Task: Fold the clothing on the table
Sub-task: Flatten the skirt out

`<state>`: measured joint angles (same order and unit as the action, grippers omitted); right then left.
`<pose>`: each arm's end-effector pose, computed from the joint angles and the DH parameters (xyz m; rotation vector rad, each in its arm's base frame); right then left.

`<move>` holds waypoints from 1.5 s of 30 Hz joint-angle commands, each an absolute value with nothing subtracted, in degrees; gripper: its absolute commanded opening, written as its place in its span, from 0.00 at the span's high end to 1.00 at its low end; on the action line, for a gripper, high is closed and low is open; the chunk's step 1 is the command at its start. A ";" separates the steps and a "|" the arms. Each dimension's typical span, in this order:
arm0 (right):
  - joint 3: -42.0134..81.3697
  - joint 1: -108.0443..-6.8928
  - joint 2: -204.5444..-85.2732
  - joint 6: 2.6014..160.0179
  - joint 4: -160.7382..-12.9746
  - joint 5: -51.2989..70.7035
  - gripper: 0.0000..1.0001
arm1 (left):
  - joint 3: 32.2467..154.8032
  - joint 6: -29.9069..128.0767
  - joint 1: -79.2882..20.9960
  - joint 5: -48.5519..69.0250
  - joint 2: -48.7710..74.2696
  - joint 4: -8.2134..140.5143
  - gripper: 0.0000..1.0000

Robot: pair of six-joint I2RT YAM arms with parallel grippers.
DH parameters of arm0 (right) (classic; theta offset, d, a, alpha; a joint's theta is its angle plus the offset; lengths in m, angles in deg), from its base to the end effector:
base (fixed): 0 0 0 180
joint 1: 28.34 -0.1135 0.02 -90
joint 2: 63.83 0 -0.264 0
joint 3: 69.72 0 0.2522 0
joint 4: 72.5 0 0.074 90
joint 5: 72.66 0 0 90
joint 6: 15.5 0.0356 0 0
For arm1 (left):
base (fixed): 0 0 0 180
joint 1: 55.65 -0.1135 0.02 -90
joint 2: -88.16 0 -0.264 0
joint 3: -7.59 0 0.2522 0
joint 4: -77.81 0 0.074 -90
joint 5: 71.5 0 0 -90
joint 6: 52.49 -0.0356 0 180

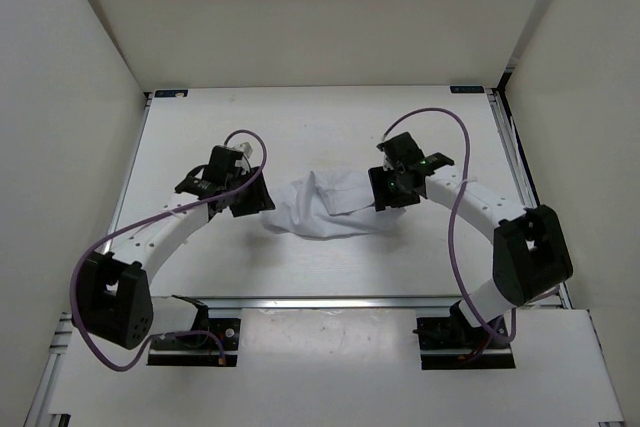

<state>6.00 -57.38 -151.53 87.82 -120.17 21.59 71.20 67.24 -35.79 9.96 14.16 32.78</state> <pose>0.2736 0.1489 0.2304 -0.3318 2.5957 0.1659 0.2402 -0.0924 0.2319 -0.1639 2.6025 -0.5170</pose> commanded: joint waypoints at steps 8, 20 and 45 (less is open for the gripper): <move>7.15 -56.03 -154.79 83.99 -119.92 23.68 0.53 | 72.51 67.48 -36.13 8.12 13.63 34.43 0.43; 15.85 -57.35 -146.64 88.45 -126.24 26.12 1.00 | 79.70 67.56 -36.75 7.07 8.98 35.22 0.58; 2.49 -49.96 -145.19 101.03 -115.54 18.14 0.30 | 82.19 73.36 -27.09 2.07 0.79 44.08 0.69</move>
<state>1.50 -48.20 -141.34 98.88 -122.40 24.06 84.90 71.18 -29.23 4.50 1.02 39.42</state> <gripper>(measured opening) 0.706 0.319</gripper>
